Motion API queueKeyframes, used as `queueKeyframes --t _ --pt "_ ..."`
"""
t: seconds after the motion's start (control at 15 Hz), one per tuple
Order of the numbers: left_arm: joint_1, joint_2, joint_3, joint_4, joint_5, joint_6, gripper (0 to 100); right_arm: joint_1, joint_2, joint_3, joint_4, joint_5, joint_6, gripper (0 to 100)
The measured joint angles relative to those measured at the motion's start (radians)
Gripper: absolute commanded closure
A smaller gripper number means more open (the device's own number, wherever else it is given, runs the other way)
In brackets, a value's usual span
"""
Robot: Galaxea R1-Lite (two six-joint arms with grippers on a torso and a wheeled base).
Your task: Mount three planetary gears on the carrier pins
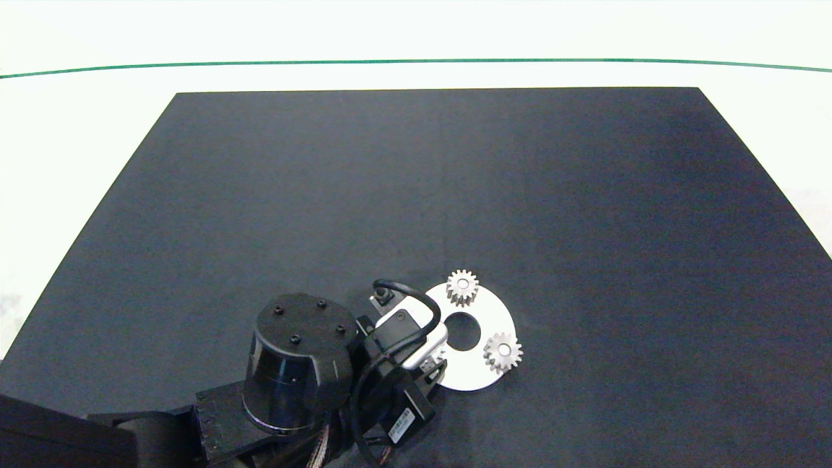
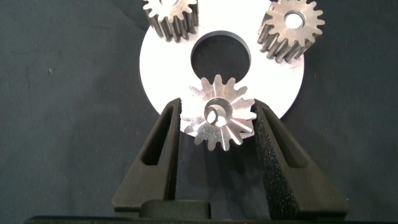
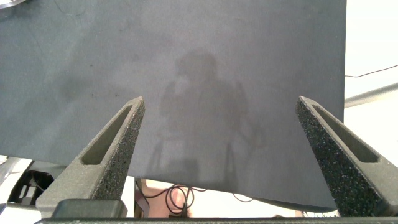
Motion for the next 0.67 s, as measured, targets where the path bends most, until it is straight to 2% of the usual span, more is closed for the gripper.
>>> queueKeyframes --t 0.67 --pt "0.013 0.001 -0.007 0.000 0.000 0.009 87 0.000 -0.007 -0.002 0.000 0.000 0.000 0"
